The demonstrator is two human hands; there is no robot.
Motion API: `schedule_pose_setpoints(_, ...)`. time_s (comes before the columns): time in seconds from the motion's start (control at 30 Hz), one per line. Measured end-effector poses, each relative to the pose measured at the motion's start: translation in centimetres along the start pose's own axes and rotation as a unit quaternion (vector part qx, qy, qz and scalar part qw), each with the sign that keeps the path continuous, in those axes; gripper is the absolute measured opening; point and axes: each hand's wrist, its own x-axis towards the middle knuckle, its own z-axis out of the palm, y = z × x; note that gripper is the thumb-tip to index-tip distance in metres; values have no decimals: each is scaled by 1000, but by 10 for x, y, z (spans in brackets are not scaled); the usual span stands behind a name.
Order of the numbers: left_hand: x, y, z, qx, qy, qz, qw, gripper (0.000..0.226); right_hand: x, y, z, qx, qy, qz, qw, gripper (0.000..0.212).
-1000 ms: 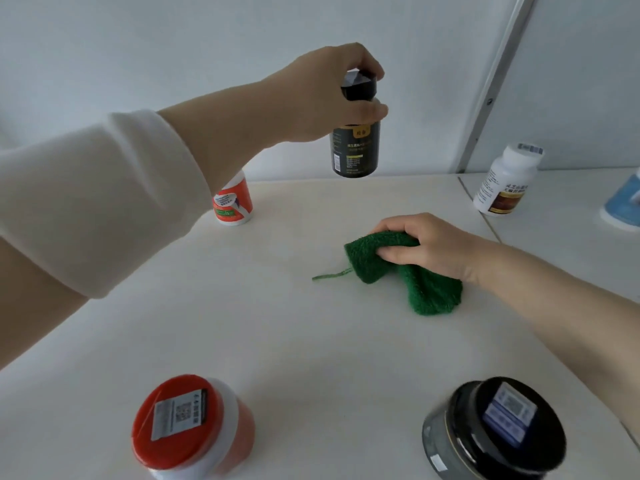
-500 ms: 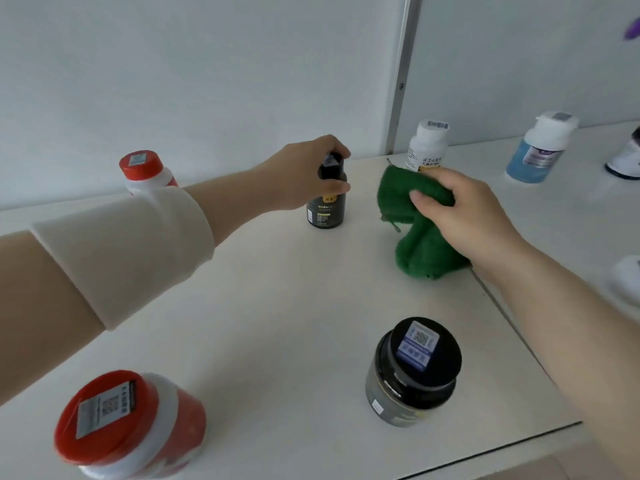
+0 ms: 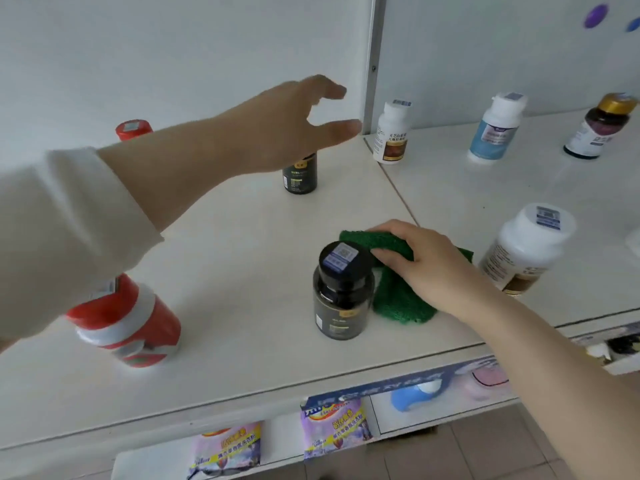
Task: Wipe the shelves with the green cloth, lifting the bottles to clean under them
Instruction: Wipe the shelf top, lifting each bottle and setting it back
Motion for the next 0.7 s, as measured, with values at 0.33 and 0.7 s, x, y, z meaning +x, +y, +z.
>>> schedule_pose_setpoints(0.33, -134, 47, 78, -93, 53, -78, 991, 50, -16, -9, -12, -2, 4, -45, 999, 38)
schedule_pose_setpoints(0.7, -176, 35, -5, -165, 278, -86, 942, 26, -51, -50, 44, -69, -105, -139, 982, 41)
